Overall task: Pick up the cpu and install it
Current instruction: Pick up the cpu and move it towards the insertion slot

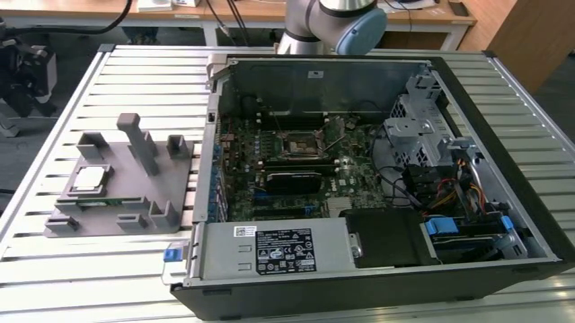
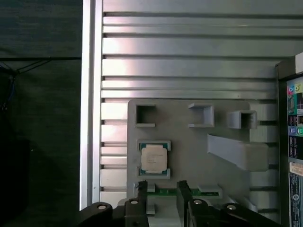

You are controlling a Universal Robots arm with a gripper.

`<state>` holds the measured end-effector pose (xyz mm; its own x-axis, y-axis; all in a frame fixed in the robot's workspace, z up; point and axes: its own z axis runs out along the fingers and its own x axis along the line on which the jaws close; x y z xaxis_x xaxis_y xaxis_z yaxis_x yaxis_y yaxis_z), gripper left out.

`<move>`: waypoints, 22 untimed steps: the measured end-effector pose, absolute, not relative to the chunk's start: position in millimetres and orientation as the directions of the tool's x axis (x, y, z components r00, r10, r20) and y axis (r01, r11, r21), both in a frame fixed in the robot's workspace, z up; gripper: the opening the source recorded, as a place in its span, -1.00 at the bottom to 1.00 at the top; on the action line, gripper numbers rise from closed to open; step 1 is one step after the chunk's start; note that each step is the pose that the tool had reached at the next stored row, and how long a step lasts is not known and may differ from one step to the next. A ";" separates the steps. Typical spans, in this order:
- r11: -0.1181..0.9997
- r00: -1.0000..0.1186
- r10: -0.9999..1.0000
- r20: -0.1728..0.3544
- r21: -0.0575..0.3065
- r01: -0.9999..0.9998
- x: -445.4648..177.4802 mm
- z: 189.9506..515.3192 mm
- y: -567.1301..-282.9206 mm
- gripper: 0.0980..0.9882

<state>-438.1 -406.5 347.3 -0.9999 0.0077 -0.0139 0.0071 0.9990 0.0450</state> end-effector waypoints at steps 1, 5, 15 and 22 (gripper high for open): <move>0.999 -1.000 0.002 -0.014 0.045 0.002 -438.1 345.5 -406.9 -0.30; 0.999 -1.000 -0.024 -0.014 0.045 -0.024 -438.2 338.1 -408.4 -0.04; 0.998 -0.999 -0.051 -0.014 0.046 -0.052 -439.3 319.9 -408.7 0.50; 0.998 -0.999 -0.039 -0.014 0.046 -0.040 -440.9 307.2 -408.7 0.50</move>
<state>-440.9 -408.7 307.2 -0.9991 -0.0393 -0.0137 -0.0399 0.9981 0.0459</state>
